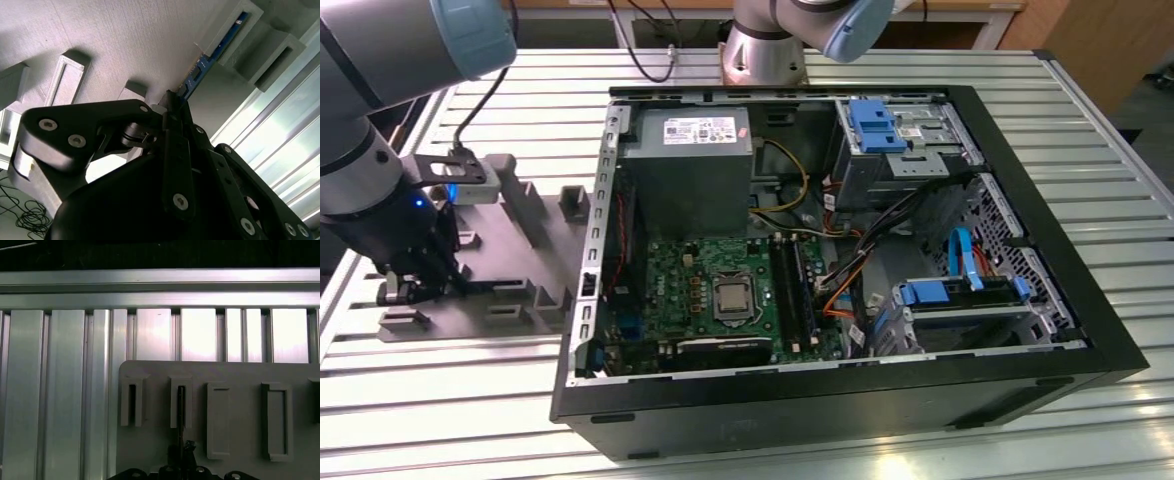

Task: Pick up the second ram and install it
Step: 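Pick up the second ram and move it above second insertion slot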

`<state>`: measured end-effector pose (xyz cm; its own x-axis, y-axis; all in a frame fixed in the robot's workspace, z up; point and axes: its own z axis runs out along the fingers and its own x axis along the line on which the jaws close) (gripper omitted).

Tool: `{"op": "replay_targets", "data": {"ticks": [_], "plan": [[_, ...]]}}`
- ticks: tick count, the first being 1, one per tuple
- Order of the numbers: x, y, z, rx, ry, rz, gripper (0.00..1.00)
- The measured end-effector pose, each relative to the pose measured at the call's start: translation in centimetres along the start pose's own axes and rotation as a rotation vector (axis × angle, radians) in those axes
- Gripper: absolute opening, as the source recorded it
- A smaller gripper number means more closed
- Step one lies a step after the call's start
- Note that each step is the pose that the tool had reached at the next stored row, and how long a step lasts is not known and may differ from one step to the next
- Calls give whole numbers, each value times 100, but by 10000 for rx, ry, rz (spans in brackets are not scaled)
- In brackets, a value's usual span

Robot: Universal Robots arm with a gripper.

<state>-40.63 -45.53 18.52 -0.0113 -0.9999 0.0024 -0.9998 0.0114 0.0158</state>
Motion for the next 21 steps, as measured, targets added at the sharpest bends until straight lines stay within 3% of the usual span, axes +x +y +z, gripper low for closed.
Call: {"op": "replay_targets", "data": {"ticks": [9,21], "plan": [[0,1,-69,-1,1,0,14],[0,2,-111,-1,2,0,14]]}}
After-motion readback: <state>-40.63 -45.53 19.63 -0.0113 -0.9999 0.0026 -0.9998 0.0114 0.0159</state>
